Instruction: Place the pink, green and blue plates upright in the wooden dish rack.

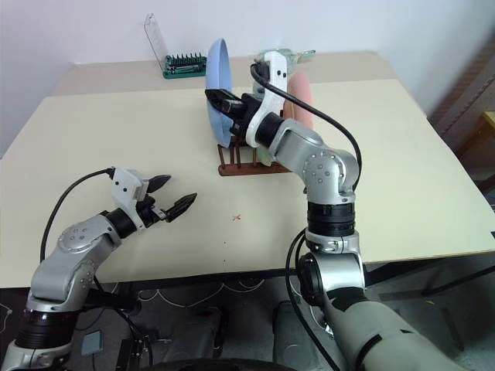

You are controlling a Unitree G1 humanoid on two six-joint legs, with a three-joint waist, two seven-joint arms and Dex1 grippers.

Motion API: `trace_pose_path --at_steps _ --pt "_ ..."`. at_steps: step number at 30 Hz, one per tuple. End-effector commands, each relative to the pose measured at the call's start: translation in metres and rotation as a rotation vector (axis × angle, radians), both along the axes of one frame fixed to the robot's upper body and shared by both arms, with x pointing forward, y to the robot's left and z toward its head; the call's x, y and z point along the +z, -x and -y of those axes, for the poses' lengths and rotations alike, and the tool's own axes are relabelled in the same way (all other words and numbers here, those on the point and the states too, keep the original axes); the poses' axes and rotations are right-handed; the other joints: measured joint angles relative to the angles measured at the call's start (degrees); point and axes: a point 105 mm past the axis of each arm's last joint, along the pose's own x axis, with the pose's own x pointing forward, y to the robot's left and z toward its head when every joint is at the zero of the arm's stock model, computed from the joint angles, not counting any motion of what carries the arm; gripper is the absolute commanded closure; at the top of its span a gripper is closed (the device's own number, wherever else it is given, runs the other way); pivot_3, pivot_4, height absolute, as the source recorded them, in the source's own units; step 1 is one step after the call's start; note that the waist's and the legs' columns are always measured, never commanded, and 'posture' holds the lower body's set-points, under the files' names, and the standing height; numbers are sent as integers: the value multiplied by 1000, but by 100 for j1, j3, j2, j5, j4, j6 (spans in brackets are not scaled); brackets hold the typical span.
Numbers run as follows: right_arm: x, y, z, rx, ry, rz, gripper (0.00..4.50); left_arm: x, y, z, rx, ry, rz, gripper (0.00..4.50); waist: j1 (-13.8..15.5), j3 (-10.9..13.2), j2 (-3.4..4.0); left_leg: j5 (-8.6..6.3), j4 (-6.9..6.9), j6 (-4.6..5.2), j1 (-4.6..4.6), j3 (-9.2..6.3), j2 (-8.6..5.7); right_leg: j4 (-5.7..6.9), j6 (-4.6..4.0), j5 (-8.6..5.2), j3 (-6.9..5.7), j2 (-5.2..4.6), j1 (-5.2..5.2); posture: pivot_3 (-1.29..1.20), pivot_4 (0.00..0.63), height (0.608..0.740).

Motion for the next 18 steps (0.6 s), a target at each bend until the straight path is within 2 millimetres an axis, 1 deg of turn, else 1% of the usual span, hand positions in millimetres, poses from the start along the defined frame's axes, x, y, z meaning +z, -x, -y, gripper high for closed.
trace_pose_path --at_steps 1,7,10,16,18 --pt "18 3 -3 20 -22 37 4500 8 4 7 -25 10 31 59 0 0 0 0 0 0 0 0 0 -1 0 0 0 0 0 0 150 740" --pt "14 1 -1 11 -24 2 4500 8 4 8 -31 18 28 59 0 1 1 0 0 1 0 0 0 0 0 0 0 0 0 0 150 740" --pt "15 0 -1 7 -23 5 3487 8 3 8 -33 19 28 3 -1 1 1 0 0 1 0 0 0 -1 0 0 0 0 0 0 150 740" --pt "18 1 0 -2 -15 33 477 9 3 9 -36 22 29 3 0 1 2 0 0 1 0 0 0 -1 0 0 0 0 0 0 150 740" --pt "21 3 -1 -2 -9 54 477 9 3 10 -37 23 28 3 0 1 2 0 0 1 0 0 0 -1 0 0 0 0 0 0 150 740"
